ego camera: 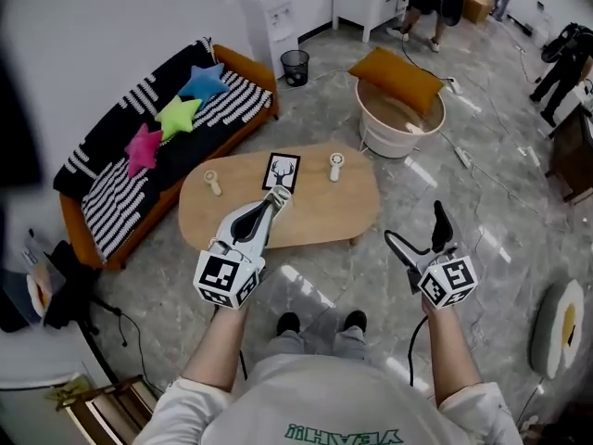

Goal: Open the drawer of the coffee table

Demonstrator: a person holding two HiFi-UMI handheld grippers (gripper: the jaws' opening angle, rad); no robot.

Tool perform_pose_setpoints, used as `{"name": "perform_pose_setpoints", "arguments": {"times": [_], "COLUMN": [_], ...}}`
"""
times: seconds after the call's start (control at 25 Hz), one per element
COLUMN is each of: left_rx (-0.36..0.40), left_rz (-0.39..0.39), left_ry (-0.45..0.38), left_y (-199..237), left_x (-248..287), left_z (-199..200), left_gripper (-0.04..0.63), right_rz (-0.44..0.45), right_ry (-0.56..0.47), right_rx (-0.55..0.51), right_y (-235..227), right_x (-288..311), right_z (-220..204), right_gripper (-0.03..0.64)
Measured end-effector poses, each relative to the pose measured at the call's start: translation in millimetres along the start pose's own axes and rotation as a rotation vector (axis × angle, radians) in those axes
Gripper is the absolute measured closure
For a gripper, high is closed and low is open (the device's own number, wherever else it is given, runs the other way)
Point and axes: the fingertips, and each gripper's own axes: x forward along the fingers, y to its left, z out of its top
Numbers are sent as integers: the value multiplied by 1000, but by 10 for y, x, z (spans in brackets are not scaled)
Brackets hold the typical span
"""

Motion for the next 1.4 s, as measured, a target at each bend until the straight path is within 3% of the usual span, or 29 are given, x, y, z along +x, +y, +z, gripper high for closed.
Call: {"name": "perform_pose_setpoints", "arguments": {"times": [0.24, 0.68, 1.0, 1.4], "left_rx": [-17, -35, -63, -38], "left_rz": [143, 196, 192, 179], "left_ry": [21, 69, 82, 65], "left_y": [-114, -203, -34, 181], "left_x": [-47, 54, 111, 333], "left_z": [-46, -398, -1075, -2394], "left_gripper": [597, 597, 597, 597], "right_rz": [161, 228, 255, 269], "right_ry": [18, 94, 226, 321], "right_rx": [0, 87, 211, 289], "right_y": [-174, -280, 44, 398], "right_x": [321, 590, 674, 970], "right_z": [-24, -721, -2050, -4014], "right_gripper": [31, 34, 35, 35]}}
